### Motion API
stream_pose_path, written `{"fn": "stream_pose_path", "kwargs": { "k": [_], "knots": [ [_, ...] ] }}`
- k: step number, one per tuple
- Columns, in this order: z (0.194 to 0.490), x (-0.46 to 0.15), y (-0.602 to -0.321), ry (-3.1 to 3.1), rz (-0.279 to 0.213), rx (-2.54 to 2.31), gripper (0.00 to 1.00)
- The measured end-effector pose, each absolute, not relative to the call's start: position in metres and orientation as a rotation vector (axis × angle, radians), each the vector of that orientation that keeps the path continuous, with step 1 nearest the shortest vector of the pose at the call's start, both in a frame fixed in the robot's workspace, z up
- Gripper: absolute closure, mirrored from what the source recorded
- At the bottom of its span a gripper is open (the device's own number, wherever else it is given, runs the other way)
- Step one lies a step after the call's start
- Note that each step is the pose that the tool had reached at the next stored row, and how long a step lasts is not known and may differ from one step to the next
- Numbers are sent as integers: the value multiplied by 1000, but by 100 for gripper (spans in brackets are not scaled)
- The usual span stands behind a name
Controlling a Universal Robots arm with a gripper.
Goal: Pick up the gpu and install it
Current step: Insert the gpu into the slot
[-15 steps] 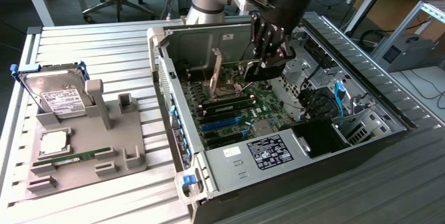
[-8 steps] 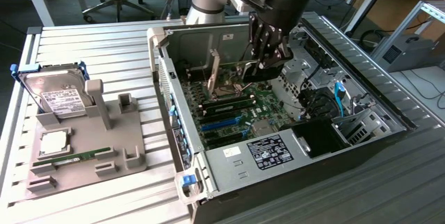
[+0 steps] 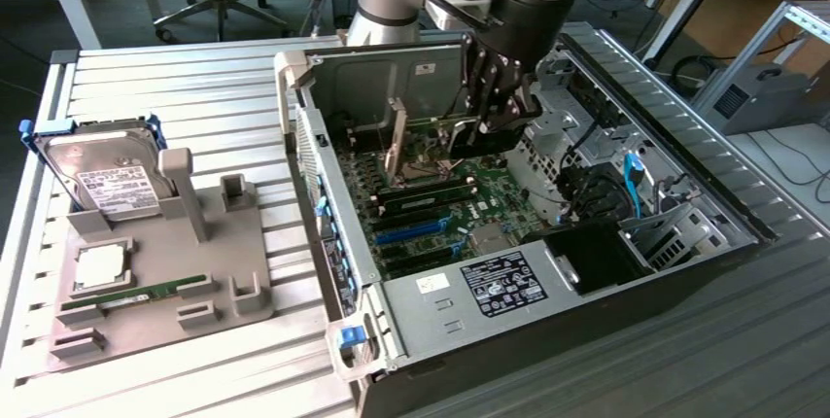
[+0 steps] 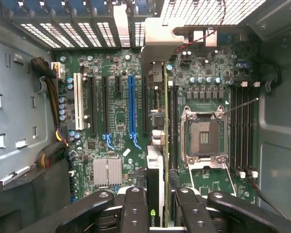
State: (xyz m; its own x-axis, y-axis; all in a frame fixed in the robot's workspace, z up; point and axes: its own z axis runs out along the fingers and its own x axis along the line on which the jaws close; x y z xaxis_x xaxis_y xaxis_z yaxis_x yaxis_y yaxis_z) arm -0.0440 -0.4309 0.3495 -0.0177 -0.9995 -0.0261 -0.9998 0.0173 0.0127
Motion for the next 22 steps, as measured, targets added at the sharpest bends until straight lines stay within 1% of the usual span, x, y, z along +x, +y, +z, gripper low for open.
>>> {"fn": "stream_pose_path", "kwargs": {
  "k": [6, 16, 22],
  "knots": [
    [347, -44, -431, 2234, 43, -2195, 73],
    [325, -46, -431, 2232, 41, -2194, 73],
    [324, -46, -431, 2233, 41, -2194, 73]
  ]
}}
